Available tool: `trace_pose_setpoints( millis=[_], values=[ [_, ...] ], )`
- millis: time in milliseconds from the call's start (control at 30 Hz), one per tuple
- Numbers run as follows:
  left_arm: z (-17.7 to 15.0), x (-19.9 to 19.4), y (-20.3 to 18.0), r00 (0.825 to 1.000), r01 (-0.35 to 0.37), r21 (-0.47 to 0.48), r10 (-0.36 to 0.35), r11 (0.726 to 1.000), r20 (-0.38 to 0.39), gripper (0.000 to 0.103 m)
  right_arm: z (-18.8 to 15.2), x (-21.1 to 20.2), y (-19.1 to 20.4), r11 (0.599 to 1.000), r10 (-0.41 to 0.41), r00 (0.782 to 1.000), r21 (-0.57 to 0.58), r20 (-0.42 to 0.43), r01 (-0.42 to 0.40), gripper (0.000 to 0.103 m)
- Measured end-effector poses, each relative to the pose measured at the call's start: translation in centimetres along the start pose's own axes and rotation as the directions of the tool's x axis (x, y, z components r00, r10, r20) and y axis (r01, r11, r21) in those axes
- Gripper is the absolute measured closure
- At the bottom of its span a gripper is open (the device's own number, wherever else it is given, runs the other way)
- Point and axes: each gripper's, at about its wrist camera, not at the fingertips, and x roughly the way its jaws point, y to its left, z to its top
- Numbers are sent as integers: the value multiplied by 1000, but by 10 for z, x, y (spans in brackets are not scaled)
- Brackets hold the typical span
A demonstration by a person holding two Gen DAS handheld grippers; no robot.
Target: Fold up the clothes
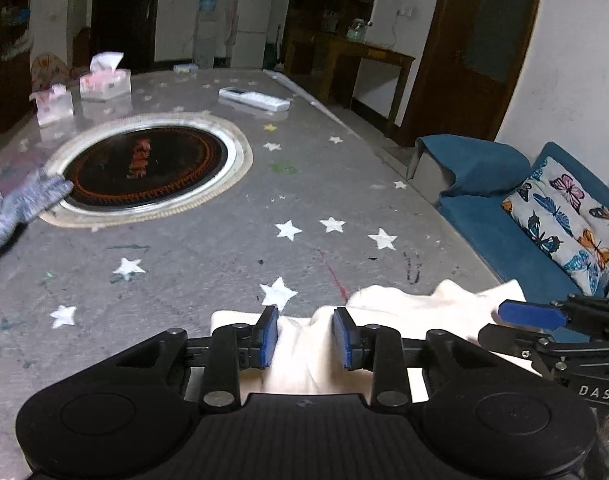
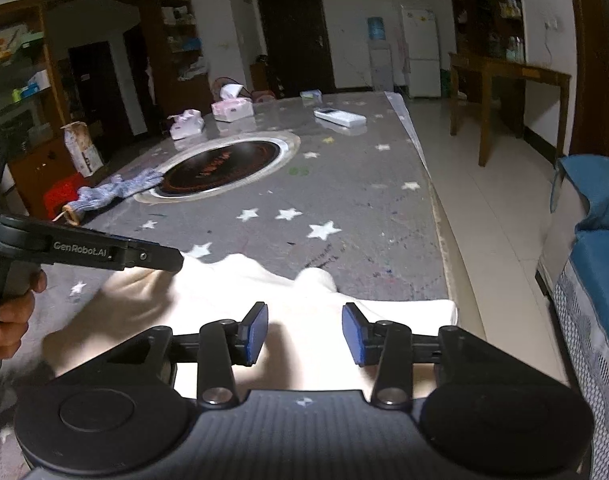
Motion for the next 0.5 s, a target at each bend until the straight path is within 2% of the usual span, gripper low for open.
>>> trace_pose_setpoints(
  millis=[167,367,433,500],
  values=[
    [-19,-20,-8,998,-66,66,65,996,20,70,-10,-19,10,999,26,1000,-34,-4,-26,60],
    [-42,-29,4,997,-74,-14,73,997,-18,69,-28,-31,20,996,40,999,-73,-24,-42,58],
    [-45,-33,7,998,-65,-46,64,997,-19,69,-32,-32,22,995,35,999,-93,-26,-38,51],
    [-48,-36,10,998,-55,-78,54,995,-20,69,-35,-33,24,993,32,999,-117,-27,-35,51]
  ],
)
